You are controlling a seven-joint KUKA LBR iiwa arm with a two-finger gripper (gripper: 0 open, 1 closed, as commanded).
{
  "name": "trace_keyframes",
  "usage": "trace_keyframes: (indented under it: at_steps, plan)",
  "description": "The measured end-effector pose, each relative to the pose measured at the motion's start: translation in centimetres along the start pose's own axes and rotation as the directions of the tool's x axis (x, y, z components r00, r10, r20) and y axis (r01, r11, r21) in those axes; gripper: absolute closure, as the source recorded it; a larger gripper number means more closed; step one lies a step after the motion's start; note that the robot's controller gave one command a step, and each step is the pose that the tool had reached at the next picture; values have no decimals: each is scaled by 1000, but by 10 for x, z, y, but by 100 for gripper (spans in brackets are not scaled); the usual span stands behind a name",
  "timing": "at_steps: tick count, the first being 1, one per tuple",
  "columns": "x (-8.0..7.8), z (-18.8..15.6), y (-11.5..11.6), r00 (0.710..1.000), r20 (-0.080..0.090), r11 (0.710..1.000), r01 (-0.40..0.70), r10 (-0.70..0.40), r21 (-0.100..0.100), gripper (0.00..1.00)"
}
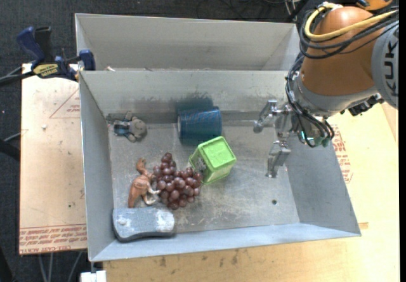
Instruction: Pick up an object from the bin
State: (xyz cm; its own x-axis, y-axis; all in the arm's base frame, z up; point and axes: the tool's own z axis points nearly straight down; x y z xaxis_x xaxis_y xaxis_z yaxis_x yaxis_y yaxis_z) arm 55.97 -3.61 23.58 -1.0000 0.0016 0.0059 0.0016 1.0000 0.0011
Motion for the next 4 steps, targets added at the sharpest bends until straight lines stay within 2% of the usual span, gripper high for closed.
trace_keyframes:
  at_steps: [1,2,3,4]
  plan:
    - [-1,-4,0,1000,7,1000,1,-1,1,0]
    - [-12,24,28,998,14,998,66,-66,4,0]
    - [-37,63,48,968,11,968,250,-250,2,0]
    - [-50,85,65,969,8,969,248,-248,2,0]
